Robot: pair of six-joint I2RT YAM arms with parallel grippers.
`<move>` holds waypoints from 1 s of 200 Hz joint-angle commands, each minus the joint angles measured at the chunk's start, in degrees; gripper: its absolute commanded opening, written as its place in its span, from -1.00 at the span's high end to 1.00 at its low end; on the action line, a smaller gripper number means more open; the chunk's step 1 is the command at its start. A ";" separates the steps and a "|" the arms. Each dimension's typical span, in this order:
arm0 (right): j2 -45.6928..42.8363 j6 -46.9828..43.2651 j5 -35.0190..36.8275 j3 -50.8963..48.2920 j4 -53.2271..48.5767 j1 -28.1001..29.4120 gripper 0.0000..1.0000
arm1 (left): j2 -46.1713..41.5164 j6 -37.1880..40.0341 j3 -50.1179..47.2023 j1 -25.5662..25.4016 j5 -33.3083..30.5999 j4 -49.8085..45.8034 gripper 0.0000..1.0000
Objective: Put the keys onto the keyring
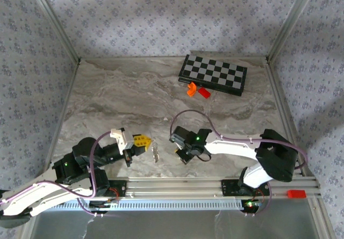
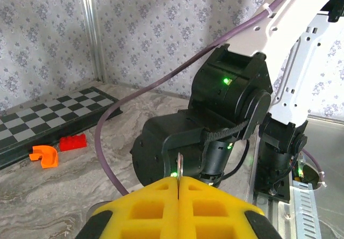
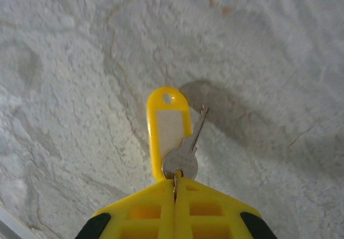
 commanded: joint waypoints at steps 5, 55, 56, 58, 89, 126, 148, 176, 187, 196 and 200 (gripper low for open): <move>1.59 1.49 -1.27 -0.84 -2.99 1.47 1.00 | -0.38 0.67 0.25 -0.23 -0.83 1.63 1.00; 4.13 1.69 -0.94 -0.43 -4.27 2.82 1.00 | -0.80 0.58 0.12 -0.22 -0.74 1.78 1.00; 4.20 1.72 -0.96 -0.36 -4.32 2.87 1.00 | -0.78 0.54 0.09 -0.23 -0.74 1.81 1.00; 4.42 1.69 -0.90 -0.22 -4.51 2.90 1.00 | -0.83 0.58 0.06 -0.23 -0.74 1.84 1.00; 6.16 1.95 0.16 1.24 -6.22 3.43 0.96 | -0.99 0.50 -0.06 -0.22 -0.79 1.76 1.00; 2.59 3.50 -0.60 0.49 -5.43 3.26 0.65 | -0.93 0.42 -0.04 -0.23 -0.78 2.01 1.00; -0.92 4.95 -0.68 -0.55 -4.71 3.04 0.41 | -0.92 0.50 0.05 -0.23 -0.73 2.06 1.00; -7.14 8.16 -1.56 -4.71 0.49 2.37 0.13 | -1.50 0.21 -0.34 -0.23 -1.07 1.84 1.00; -9.81 8.94 -1.70 -7.44 3.25 1.88 0.06 | -1.89 0.01 -0.80 -0.19 -1.12 2.13 1.00; -12.41 9.56 -1.55 -9.69 6.19 1.59 0.00 | -2.16 0.05 -0.91 -0.23 -1.19 2.26 1.00; -13.66 9.84 -1.59 -10.81 7.70 1.51 -0.02 | -2.18 0.06 -0.91 -0.22 -1.11 2.28 1.00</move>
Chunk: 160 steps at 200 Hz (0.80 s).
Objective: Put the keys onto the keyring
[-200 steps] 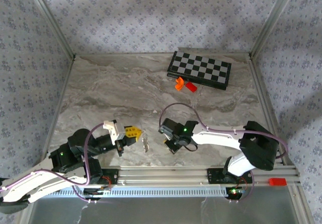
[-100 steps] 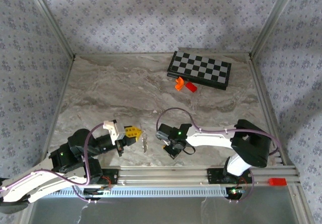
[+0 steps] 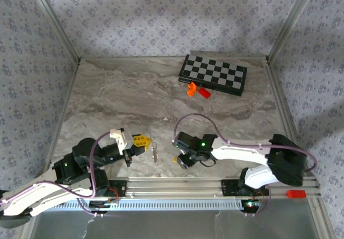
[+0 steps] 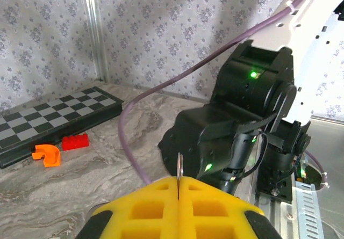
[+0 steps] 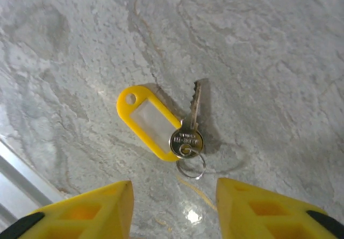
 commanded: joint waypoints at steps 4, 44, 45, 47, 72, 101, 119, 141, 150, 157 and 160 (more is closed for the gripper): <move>-6.62 3.51 -0.71 -6.28 7.70 -0.97 -0.03 | -1.26 0.07 -0.15 -0.23 -0.46 2.20 1.00; -15.83 9.43 -2.18 -18.47 20.84 -4.47 -0.16 | -0.89 0.26 0.03 -0.23 0.16 2.48 1.00; -15.96 9.58 -2.34 -18.70 21.13 -4.51 -0.16 | -0.87 0.22 0.03 -0.23 0.16 2.48 1.00; -16.25 9.81 -2.54 -19.14 21.72 -4.67 -0.16 | -0.92 0.25 0.03 -0.23 0.15 2.48 1.00; -18.78 12.40 -7.16 -23.63 26.52 -6.86 -0.13 | -0.65 0.24 0.08 -0.23 0.33 2.82 1.00; -18.61 14.36 -11.67 -26.10 31.21 -9.37 -0.05 | -0.57 0.23 0.21 -0.23 0.50 2.66 1.00; -16.41 14.98 -14.20 -26.40 32.83 -10.40 0.00 | -0.59 0.15 0.07 -0.23 0.51 2.77 1.00; -12.52 14.66 -16.23 -25.70 33.33 -10.28 0.07 | -0.53 0.04 -0.09 -0.22 0.53 2.91 1.00; -10.96 14.47 -16.85 -25.27 33.61 -10.18 0.09 | -0.58 0.09 -0.06 -0.23 0.51 2.91 1.00; -9.95 14.34 -17.04 -25.02 33.79 -9.94 0.11 | -0.56 0.09 -0.06 -0.18 0.54 2.86 1.00; -9.68 14.25 -17.10 -24.92 33.73 -9.83 0.12 | -0.66 0.11 -0.10 -0.22 0.51 2.86 1.00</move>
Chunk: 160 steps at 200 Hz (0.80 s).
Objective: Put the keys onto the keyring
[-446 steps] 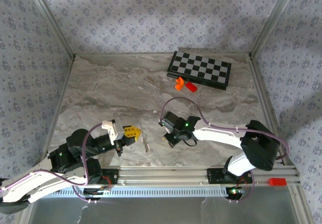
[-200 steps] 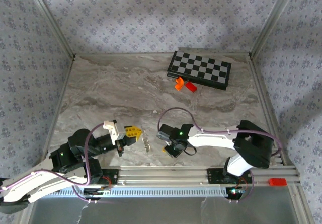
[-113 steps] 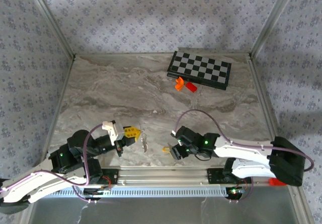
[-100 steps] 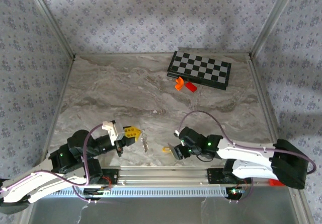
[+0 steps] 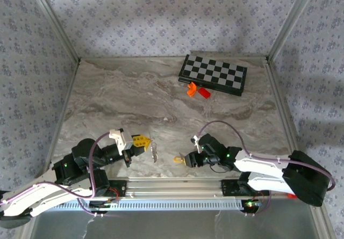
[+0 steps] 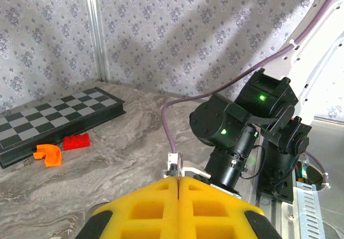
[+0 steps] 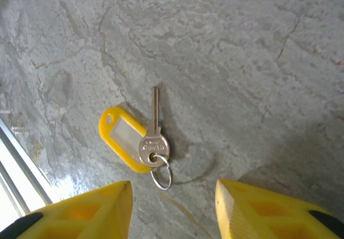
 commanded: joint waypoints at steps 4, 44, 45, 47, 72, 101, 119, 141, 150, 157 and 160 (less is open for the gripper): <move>4.17 0.49 -4.34 0.64 2.03 0.82 0.13 | -0.09 0.13 0.22 -0.22 0.63 2.82 1.00; 6.22 -0.10 -4.90 1.67 2.56 0.90 0.22 | -0.16 0.10 0.03 -0.21 0.38 2.91 1.00; 6.29 -0.15 -4.93 1.76 2.60 0.91 0.22 | -0.11 0.13 0.03 -0.22 0.38 2.91 1.00; 6.46 -0.14 -5.02 1.77 2.68 0.93 0.23 | -0.12 0.12 0.03 -0.22 0.40 2.97 1.00; 8.15 -0.10 -5.74 2.34 3.33 1.29 0.28 | -0.15 0.15 -0.07 -0.15 0.29 2.95 1.00; 8.82 -0.18 -6.25 2.58 3.59 1.61 0.37 | -0.18 0.12 -0.10 -0.27 0.31 2.90 1.00; 8.92 -0.18 -6.36 2.73 3.64 1.85 0.42 | -0.20 0.17 -0.06 -0.23 0.29 2.90 1.00; 9.01 -0.11 -6.69 2.66 3.79 2.08 0.48 | -0.21 0.06 -0.06 -0.23 0.32 2.90 1.00; 9.09 -0.16 -6.80 2.67 3.92 2.12 0.49 | -0.24 0.08 -0.06 -0.16 0.33 2.90 1.00; 9.24 -2.01 -6.93 2.71 3.88 2.14 0.51 | -0.15 0.05 -0.06 -0.23 0.41 2.94 1.00; 9.38 -2.10 -7.04 2.75 3.90 2.14 0.51 | -0.23 0.04 -0.13 -0.23 0.39 2.87 1.00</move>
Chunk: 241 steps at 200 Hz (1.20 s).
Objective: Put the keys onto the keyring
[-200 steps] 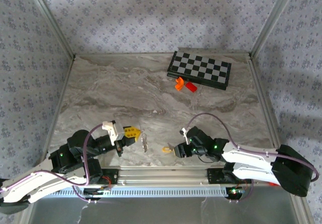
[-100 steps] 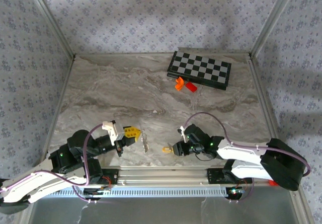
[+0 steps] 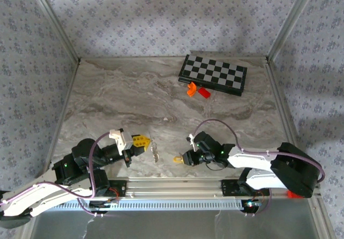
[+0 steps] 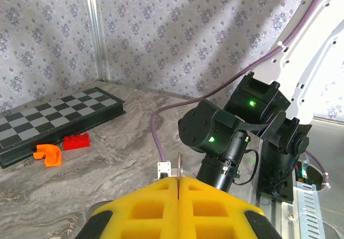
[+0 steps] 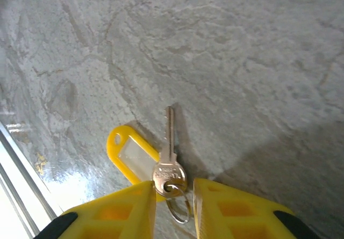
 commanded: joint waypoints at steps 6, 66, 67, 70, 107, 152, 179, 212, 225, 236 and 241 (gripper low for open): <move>1.86 -1.99 -5.15 -0.15 0.12 1.58 0.54 | -0.31 0.05 -0.11 -0.23 0.37 2.83 1.00; -1.43 -2.51 -3.01 -0.30 -3.39 1.47 0.66 | -0.33 0.04 -0.08 -0.23 0.37 2.81 1.00; -1.54 -2.47 -2.98 -0.26 -3.49 1.48 0.66 | -0.33 0.07 -0.07 -0.18 0.37 2.81 1.00; -1.88 -2.56 -2.84 -0.33 -3.75 1.49 0.67 | -0.32 0.06 -0.06 -0.21 0.37 2.81 1.00; -5.14 -2.96 -1.29 -0.78 -6.00 1.05 0.72 | -0.32 -0.01 -0.22 -0.23 0.46 2.95 1.00; -3.29 -3.03 -2.15 -0.66 -4.41 0.90 0.63 | -0.41 -0.05 -0.06 -0.18 0.55 3.00 1.00; -3.61 -2.85 -1.46 -0.39 -5.02 0.87 0.43 | -0.32 0.10 -0.06 -0.18 0.55 2.99 1.00; -5.88 -2.40 -0.82 -0.31 -6.60 0.42 0.31 | -0.31 0.15 -0.03 -0.23 0.55 3.08 1.00; -6.85 -2.33 -0.79 -0.41 -7.04 -0.14 0.30 | -0.32 0.15 0.09 -0.22 0.60 2.99 1.00; -7.19 -2.43 -0.79 -0.48 -7.63 -0.69 0.29 | -0.39 0.21 0.20 -0.22 0.55 2.95 1.00; -7.15 -2.44 -0.82 -0.47 -7.83 -0.86 0.29 | -0.38 0.26 0.15 -0.23 0.67 2.96 1.00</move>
